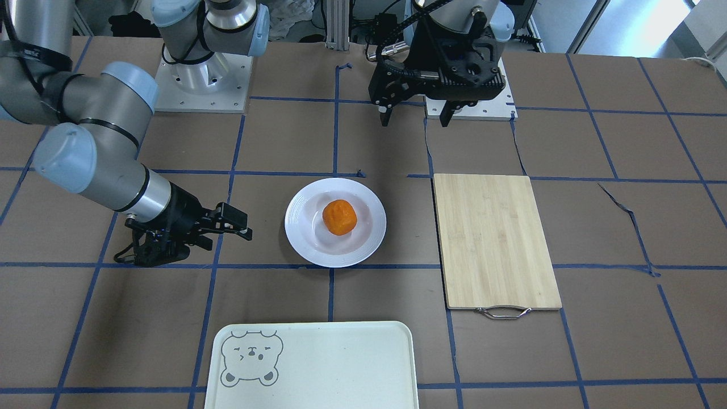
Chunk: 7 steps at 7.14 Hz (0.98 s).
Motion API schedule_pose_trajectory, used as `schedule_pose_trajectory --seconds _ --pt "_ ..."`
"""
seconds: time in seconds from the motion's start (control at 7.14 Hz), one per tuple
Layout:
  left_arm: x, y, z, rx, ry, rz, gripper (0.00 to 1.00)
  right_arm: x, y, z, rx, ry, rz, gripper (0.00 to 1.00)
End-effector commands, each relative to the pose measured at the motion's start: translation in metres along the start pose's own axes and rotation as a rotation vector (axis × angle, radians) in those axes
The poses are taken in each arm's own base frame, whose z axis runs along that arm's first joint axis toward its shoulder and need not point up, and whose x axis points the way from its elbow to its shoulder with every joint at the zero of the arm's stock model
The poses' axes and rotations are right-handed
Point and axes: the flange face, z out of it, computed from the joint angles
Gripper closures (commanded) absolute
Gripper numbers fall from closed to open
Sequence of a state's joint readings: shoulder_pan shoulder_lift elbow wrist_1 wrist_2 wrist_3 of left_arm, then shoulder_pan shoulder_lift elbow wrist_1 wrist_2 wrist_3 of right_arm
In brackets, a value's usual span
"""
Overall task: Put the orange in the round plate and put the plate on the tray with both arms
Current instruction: 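Raise the left gripper back to rest while the right gripper reaches toward the plate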
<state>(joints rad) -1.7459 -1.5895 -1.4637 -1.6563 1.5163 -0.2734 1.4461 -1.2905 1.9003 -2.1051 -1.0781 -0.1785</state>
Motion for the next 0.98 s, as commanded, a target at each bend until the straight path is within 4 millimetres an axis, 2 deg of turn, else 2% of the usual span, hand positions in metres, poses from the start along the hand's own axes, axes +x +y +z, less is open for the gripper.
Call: schedule_pose_trajectory --seconds 0.0,0.14,0.28,0.42,0.84 --pt "-0.065 -0.022 -0.012 0.039 -0.114 0.115 0.0 0.01 0.013 0.055 0.04 -0.121 -0.012 0.0" --pt "-0.089 -0.032 -0.017 0.045 -0.112 0.089 0.0 0.004 0.016 0.075 0.004 -0.13 -0.019 0.06" --pt "-0.092 -0.033 -0.016 0.045 -0.112 0.084 0.0 -0.018 0.021 0.089 -0.013 -0.138 -0.062 0.12" --pt "-0.093 -0.033 -0.015 0.044 -0.112 0.081 0.0 -0.027 0.025 0.099 -0.034 -0.138 -0.056 0.13" --pt "-0.093 -0.037 -0.015 0.068 -0.107 0.08 0.0 -0.028 0.033 0.117 -0.063 -0.14 -0.055 0.13"
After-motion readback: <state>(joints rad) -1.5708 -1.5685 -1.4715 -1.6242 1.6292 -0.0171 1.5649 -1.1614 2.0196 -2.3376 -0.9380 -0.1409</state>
